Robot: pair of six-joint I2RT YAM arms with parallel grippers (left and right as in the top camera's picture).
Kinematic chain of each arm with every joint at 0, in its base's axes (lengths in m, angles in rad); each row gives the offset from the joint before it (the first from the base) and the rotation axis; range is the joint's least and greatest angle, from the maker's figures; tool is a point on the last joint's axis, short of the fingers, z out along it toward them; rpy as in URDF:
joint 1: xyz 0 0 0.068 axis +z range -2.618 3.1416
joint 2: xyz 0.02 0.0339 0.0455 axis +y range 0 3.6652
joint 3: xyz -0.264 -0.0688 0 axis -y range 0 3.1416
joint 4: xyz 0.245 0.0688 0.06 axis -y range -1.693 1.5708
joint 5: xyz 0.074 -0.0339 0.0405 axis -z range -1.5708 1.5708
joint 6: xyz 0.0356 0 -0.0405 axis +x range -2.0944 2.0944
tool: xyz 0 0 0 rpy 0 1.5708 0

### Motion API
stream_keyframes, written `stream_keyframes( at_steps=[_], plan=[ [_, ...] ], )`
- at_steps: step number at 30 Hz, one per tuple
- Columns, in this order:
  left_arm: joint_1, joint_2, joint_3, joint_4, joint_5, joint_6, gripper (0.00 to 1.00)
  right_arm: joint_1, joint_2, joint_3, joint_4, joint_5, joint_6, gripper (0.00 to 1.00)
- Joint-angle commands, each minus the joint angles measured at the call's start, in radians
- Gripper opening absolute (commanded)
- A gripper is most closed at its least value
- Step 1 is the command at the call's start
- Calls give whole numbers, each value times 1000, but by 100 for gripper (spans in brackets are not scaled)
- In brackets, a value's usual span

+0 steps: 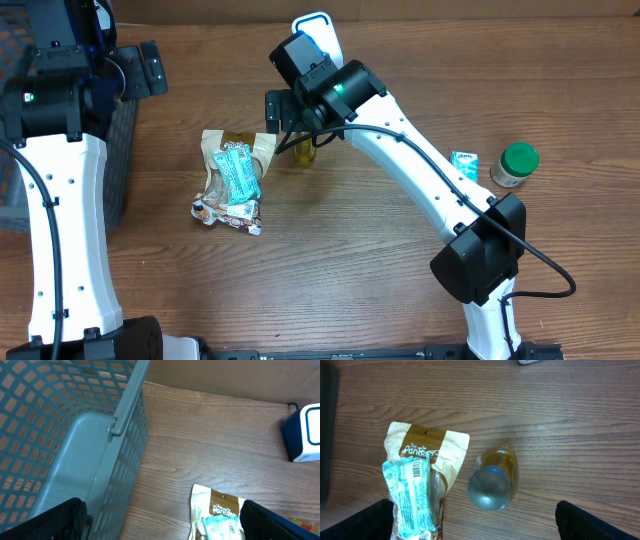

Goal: Scan the item barcode
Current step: 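Move the open right gripper over the yellow oil bottle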

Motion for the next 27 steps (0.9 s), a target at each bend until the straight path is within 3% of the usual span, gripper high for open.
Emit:
stream_keyframes(
  at_steps=[1, 27],
  plan=[
    [0, 3, 0, 0, 2, 15, 99, 4, -1, 19, 5, 41, 8, 100],
    [0, 3, 0, 0, 2, 15, 99, 4, -1, 19, 2, 30, 7, 100]
  ],
)
